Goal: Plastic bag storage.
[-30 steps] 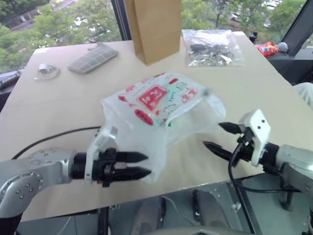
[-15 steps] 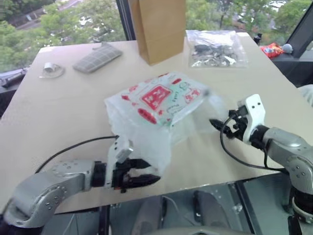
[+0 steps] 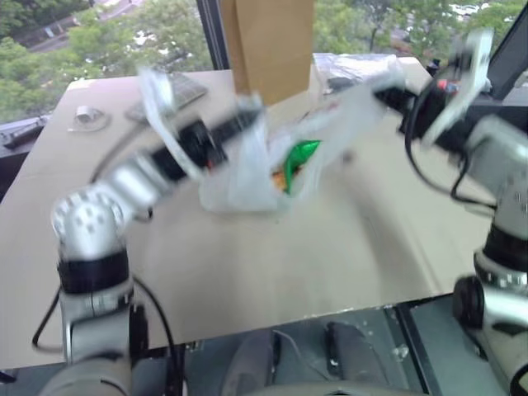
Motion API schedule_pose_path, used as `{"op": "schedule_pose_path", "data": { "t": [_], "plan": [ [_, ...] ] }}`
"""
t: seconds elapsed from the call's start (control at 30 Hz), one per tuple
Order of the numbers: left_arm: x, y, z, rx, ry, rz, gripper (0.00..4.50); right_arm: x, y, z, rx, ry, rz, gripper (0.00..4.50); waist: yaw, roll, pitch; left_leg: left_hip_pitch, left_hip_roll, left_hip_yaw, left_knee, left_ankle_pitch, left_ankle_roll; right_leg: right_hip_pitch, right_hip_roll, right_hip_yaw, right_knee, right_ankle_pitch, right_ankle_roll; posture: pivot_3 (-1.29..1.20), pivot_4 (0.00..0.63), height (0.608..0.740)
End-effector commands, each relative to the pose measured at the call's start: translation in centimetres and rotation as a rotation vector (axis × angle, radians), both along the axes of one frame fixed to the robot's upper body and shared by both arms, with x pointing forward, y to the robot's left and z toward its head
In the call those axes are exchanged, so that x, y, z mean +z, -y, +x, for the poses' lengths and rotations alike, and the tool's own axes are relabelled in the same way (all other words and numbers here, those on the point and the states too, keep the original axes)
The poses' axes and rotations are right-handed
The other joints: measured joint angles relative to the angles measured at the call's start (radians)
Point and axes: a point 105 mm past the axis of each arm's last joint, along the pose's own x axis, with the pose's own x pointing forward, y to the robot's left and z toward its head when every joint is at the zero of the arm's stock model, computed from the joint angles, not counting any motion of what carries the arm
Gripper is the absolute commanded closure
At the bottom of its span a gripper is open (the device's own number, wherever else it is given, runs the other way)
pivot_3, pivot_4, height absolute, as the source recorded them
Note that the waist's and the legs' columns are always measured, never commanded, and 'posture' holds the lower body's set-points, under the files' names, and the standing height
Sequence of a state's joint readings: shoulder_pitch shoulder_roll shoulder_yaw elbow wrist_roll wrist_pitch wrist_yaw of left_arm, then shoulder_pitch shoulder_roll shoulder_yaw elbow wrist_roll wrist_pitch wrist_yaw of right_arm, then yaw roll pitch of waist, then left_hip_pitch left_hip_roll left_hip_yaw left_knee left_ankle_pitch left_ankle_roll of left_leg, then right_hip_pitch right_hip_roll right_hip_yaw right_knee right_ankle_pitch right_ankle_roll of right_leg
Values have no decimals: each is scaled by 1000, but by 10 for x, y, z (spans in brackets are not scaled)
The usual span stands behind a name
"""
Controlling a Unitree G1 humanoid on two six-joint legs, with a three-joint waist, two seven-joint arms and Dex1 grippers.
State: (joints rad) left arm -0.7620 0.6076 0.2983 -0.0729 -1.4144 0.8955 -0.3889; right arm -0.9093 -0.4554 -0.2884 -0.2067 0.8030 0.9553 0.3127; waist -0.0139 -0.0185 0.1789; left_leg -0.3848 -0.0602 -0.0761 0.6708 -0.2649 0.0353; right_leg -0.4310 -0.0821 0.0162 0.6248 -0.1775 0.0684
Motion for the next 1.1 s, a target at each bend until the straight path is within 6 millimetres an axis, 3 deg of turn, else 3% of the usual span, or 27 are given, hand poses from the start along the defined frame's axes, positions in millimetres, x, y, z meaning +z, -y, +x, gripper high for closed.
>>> {"op": "schedule_pose_path", "data": {
  "t": [0.03, 0.13, 0.2, 0.33, 0.43, 0.53, 0.6, 0.67, 0.73, 0.8, 0.93, 0.97, 1.07, 1.1],
  "plan": [
    [38, -20, 22, 69, 71, -66, 4500, 47, 15, 10, -75, 142, 37, 4435, -2, 0, 0, 0, 0, 1, -1, 1, -2, 0, 0, 1, 1, 0, 0, 0, 150, 740],
    [65, -24, 35, 100, 123, -83, 4500, 75, 16, 8, -85, 217, 42, 4435, -4, 0, 0, -4, 0, 1, -5, 2, -4, -6, 0, 1, -1, 0, 0, 0, 150, 740],
    [72, -23, 36, 85, 140, -85, 4500, 84, 16, 2, -75, 238, 42, 4435, -10, 0, 0, -17, -1, 1, -4, 2, -4, -18, -1, 2, 1, 0, 0, 0, 150, 740],
    [61, -15, 32, 62, 143, -39, 4500, 72, 15, -23, -74, 238, -4, 4435, -18, 0, 0, -18, 0, -1, -7, 2, -4, -19, -4, 0, -1, 0, 1, 0, 150, 740],
    [33, -11, 24, 71, 116, 33, 4500, 34, 15, -37, -91, 162, -72, 4435, -20, 0, 0, -20, 0, -2, -7, 2, -4, -20, -5, 0, -1, 0, 1, 0, 150, 740],
    [-27, -1, 9, 116, 33, 171, 4500, -42, 6, -54, -137, 33, -282, 4435, -19, 0, -2, -17, 1, -3, -6, 2, -4, -18, -5, 1, 0, -1, 1, 0, 150, 740],
    [-67, 3, 3, 160, -33, 261, 4500, -82, 2, -61, -147, -28, -427, 4435, -19, 1, -1, -15, 1, -1, -7, 2, -4, -18, -5, 4, 0, -1, 1, 0, 150, 740],
    [-101, 5, -6, 170, -58, 360, 4500, -110, 4, -62, -157, -86, -469, 4435, -19, 1, -1, -15, 1, 2, -5, 2, -4, -19, -5, 6, 2, 0, 1, 0, 150, 740],
    [-122, 2, -13, 197, -47, 420, 4500, -130, 10, -62, -178, -120, -486, 3607, -18, 0, -1, -12, 2, 3, -2, 2, -4, -16, -3, 6, 3, 0, 1, 0, 150, 740],
    [-129, -3, -16, 229, -27, 443, 3645, -143, 15, -64, -181, -126, -539, 2607, -14, 0, -1, -9, 2, 4, -1, 0, 0, -12, -2, 6, 2, 0, -2, 0, 150, 740],
    [-137, -30, -31, 335, 18, 524, 1936, -150, 46, -79, -212, -137, -568, 779, 0, 0, -1, 2, 4, 5, 1, 0, 1, 0, -2, 6, 0, -3, 2, 0, 150, 740],
    [-140, -37, -35, 365, 20, 555, 1350, -152, 54, -86, -210, -149, -584, 123, 2, 0, -1, 2, 4, 5, 0, -1, 2, 1, -2, 6, -1, -3, 2, 0, 150, 740],
    [-153, -60, -49, 433, 11, 642, 45, -161, 69, -109, -170, -191, -631, 0, 7, 0, -1, 2, 5, 5, -1, -2, 4, 1, -2, 6, -2, -2, 1, 0, 150, 740],
    [-158, -70, -53, 451, -6, 662, 45, -162, 75, -115, -166, -199, -637, 0, 9, 0, -1, 1, 5, 5, -1, -2, 4, 0, -2, 6, -3, -1, 0, 0, 150, 740]
  ]
}}
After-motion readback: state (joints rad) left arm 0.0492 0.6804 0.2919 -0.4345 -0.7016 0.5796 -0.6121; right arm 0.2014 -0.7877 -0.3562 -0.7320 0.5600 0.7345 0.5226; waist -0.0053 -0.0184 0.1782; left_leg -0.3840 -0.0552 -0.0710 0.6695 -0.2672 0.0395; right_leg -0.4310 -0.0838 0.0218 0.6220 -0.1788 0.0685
